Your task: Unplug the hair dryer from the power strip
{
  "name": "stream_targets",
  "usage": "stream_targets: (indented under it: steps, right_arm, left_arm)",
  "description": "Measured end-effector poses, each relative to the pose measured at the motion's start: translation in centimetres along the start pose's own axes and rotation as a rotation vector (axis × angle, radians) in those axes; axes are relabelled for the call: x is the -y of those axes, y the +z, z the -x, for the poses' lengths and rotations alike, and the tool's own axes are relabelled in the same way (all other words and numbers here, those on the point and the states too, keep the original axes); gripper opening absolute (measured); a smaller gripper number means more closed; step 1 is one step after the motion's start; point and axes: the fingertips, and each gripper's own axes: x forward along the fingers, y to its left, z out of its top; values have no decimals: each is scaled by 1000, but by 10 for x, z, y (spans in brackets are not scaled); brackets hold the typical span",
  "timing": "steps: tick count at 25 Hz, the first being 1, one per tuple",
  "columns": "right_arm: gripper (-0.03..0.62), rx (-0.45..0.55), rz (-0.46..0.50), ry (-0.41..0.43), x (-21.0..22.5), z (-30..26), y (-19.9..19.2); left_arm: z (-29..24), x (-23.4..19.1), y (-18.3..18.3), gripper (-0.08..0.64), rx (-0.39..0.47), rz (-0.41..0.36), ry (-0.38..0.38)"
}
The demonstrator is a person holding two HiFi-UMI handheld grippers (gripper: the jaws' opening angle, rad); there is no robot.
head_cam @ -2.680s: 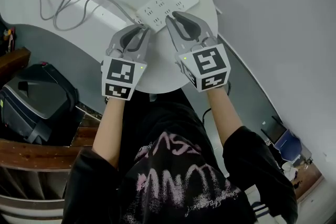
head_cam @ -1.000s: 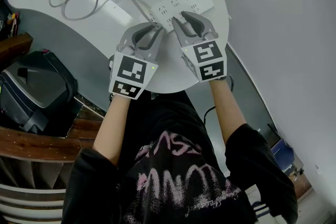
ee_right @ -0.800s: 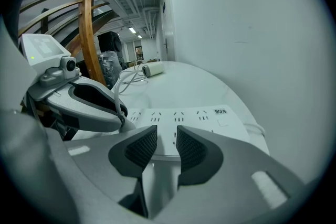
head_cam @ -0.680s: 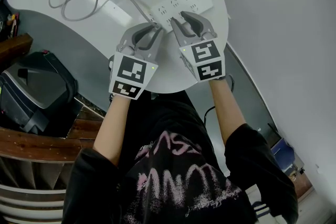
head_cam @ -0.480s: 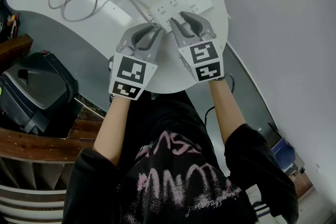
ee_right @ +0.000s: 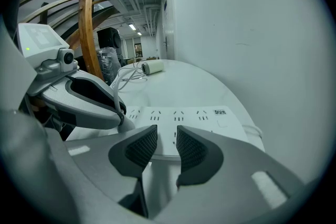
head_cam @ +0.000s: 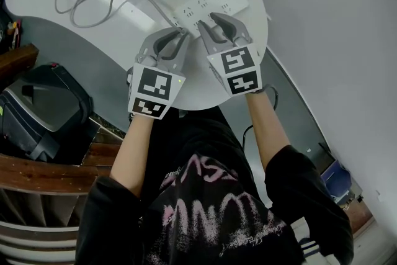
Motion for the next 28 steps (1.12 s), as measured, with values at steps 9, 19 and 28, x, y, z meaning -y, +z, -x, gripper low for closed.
stream_targets:
  steps: [9, 19, 28]
  right_arm:
    - [124, -8, 3, -9, 0, -1, 0]
    - [124, -15, -1, -11, -1, -1, 0]
    - [125, -17, 1, -15, -1, -1, 1]
  left_arm:
    - [1, 0, 1, 50, 3, -7, 18]
    - [3, 0, 1, 48, 0, -15, 24]
    - [4, 0, 0, 47, -12, -37, 23]
